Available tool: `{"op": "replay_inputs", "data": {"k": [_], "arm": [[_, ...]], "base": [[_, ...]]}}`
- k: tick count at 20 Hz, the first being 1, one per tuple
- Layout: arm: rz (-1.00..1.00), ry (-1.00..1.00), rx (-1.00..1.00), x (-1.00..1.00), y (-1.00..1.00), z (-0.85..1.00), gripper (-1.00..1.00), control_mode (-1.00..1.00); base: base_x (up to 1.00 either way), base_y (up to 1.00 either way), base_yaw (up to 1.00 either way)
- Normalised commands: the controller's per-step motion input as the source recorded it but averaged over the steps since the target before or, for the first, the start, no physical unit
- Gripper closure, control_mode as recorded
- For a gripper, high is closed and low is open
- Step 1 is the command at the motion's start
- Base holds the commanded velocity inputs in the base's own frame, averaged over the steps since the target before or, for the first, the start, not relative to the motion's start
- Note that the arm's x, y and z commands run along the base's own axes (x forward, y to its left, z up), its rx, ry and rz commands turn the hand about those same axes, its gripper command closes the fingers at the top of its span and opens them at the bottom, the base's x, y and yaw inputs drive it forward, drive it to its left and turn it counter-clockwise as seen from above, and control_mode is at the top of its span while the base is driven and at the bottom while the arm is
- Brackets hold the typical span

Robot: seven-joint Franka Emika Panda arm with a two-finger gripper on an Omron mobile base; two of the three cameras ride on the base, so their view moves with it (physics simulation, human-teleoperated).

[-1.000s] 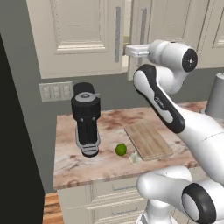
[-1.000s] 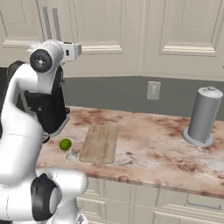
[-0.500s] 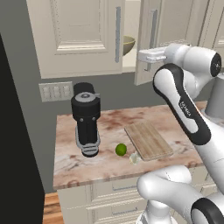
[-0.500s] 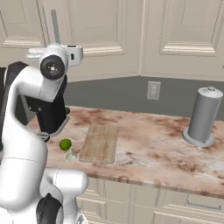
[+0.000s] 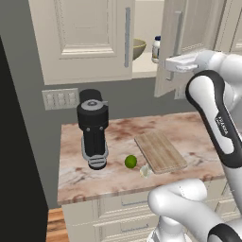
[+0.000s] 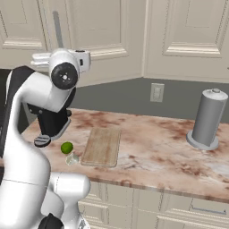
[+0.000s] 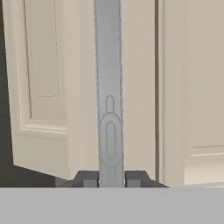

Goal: Open the cabinet. Place the bowl and condiment on the counter. Then place the lime and garlic on the cutting board.

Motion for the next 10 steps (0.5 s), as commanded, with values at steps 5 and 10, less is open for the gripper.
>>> {"op": "replay_inputs", "data": {"k": [5,10], "arm": [[0.03,0.00,0.00,-0.26,-0.41,0.00,1.00,-1.00],[0.04,0.00,0.01,-0.26,-0.48,0.00,1.00,-1.00]], "base": [[0.00,0.00,0.00],[0.00,0.00,0.00]]}}
